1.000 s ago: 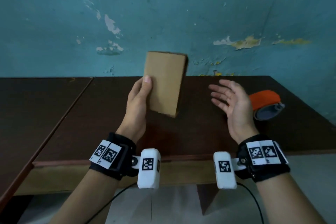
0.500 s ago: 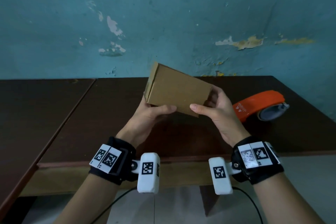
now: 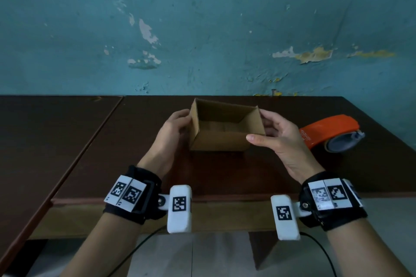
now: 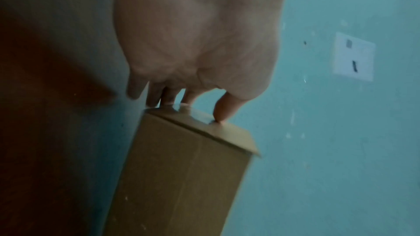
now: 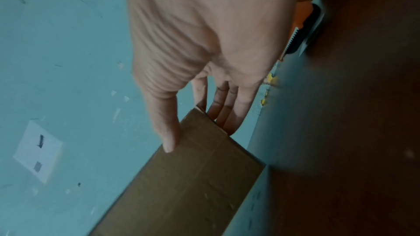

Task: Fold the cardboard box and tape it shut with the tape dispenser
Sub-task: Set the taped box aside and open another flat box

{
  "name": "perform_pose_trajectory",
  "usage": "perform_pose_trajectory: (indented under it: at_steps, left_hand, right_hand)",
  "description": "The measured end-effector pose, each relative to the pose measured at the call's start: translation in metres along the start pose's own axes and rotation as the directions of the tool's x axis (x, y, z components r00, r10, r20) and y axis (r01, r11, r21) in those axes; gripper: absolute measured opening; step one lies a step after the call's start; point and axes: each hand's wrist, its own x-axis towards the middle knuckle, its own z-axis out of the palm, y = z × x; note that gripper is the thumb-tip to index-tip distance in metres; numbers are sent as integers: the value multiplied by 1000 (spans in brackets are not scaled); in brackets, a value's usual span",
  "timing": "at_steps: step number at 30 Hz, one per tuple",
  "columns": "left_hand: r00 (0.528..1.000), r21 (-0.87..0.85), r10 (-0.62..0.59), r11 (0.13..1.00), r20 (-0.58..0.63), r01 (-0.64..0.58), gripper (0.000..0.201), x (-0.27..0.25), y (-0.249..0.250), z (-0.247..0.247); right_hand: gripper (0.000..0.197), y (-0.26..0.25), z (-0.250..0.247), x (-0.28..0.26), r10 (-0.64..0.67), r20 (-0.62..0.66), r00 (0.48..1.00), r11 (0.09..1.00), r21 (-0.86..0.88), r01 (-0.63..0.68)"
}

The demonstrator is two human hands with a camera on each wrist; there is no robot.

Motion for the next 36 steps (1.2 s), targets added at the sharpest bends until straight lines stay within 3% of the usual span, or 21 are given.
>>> perform_pose_trajectory:
  at_steps: [3,6,9,13,18,21,25,29,34,36]
  left_hand:
    - [995,-29,37,999,-88,-40,31,-8,-2,15]
    - [999,-124,-30,992,12,31,51,-20,-3,32]
    - [998,-36,-55,998,0,55,61,-20,-5,33]
    - [999,67,-8,998,-52,12,28,-17,-6,31]
    - [1000,220,-4,976,3,3,24,-16,-4,26]
    - [1000,262,7,965,23,-12,24,-20,-3,24]
    - [999,265,28,963,42,-38,27,-24,-4,23]
    - [995,180,101,979,-7,-98,50,-26,-6,27]
    - [991,108,128,986,31,-131,56,-25,-7,36]
    - [991,130,128,983,42,-133,64,-24,-8,35]
  right_hand:
    - [65,-2,-2,-1,-5,32,999,997,-75,8]
    - [66,-2,0,-3,0,16,1000,992,-123,2]
    - [66,0,-3,-4,-6,18,1000,985,-175,9]
    - [74,3,-5,-3,11,14,1000,978,-209,-8]
    - [74,1,-7,-4,27,33,999,982,-188,-20]
    - [53,-8,-12,-3,56,43,998,990,-132,-50]
    - [69,-18,-22,0,26,-82,996,996,-78,-33]
    - [67,-14,-14,-3,51,-47,998,997,-50,-53]
    - [64,-6,34,-9,183,-85,979,952,264,-155]
    - [60,-3,44,-8,181,-142,973,949,284,-135]
